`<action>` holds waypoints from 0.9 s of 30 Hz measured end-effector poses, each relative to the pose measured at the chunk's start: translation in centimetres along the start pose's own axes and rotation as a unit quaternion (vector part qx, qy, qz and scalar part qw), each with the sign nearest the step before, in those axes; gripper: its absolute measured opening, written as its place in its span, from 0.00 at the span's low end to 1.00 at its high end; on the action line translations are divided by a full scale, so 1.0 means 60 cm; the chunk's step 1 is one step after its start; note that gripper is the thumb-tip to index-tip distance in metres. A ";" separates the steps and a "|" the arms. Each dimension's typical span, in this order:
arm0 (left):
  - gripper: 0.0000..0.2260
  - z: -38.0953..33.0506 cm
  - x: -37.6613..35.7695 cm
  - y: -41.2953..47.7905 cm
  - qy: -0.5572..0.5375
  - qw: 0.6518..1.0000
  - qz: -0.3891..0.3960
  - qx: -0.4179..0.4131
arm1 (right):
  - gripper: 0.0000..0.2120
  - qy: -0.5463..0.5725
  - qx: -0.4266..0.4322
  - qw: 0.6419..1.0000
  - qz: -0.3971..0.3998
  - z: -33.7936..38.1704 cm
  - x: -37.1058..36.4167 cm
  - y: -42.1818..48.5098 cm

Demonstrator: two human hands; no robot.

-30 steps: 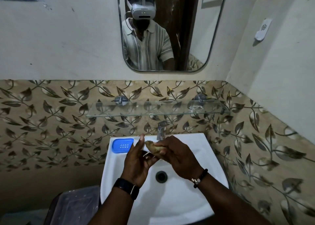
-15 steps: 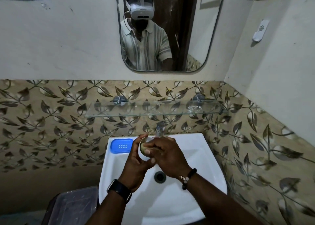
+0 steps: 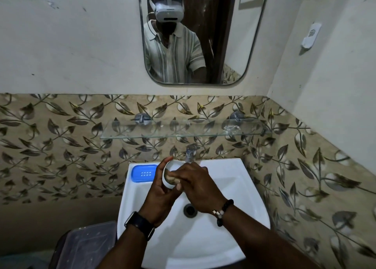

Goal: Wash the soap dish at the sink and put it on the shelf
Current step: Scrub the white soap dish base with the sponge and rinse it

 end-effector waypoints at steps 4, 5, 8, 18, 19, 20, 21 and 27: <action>0.36 0.006 0.005 -0.010 -0.018 1.000 -0.006 0.010 | 0.15 -0.109 0.053 0.989 0.090 -0.002 0.001 -0.001; 0.36 0.009 0.009 -0.012 -0.015 0.999 -0.026 0.019 | 0.15 -0.161 0.070 0.979 0.102 -0.001 0.008 0.002; 0.37 0.012 0.022 -0.012 0.001 0.997 -0.074 0.025 | 0.14 -0.259 0.114 0.953 0.104 0.001 0.024 0.011; 0.36 0.010 0.032 -0.022 0.094 0.992 -0.088 0.009 | 0.15 -0.177 0.017 0.958 -0.224 -0.045 0.083 -0.013; 0.36 0.014 0.037 -0.024 0.089 0.991 -0.100 0.014 | 0.14 -0.094 -0.021 0.956 -0.277 -0.066 0.095 -0.021; 0.37 0.017 0.042 -0.026 0.085 0.990 -0.109 0.018 | 0.13 0.021 -0.066 0.943 -0.325 -0.092 0.107 -0.027; 0.37 0.021 0.044 -0.027 0.081 0.990 -0.114 0.022 | 0.12 0.158 -0.119 0.910 -0.363 -0.123 0.114 -0.032; 0.39 0.034 0.040 -0.022 0.070 0.991 -0.112 0.027 | 0.16 0.605 -0.269 0.644 -0.384 -0.257 0.084 -0.074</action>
Point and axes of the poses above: each hand's wrist, its own y-axis towards the middle knuckle, its own x-axis out of the back of the hand, z = x × y, the point moved 7 cm from there along y, towards the middle knuckle, and after that the axes turned 14 degrees about y, right-handed, at the moved point
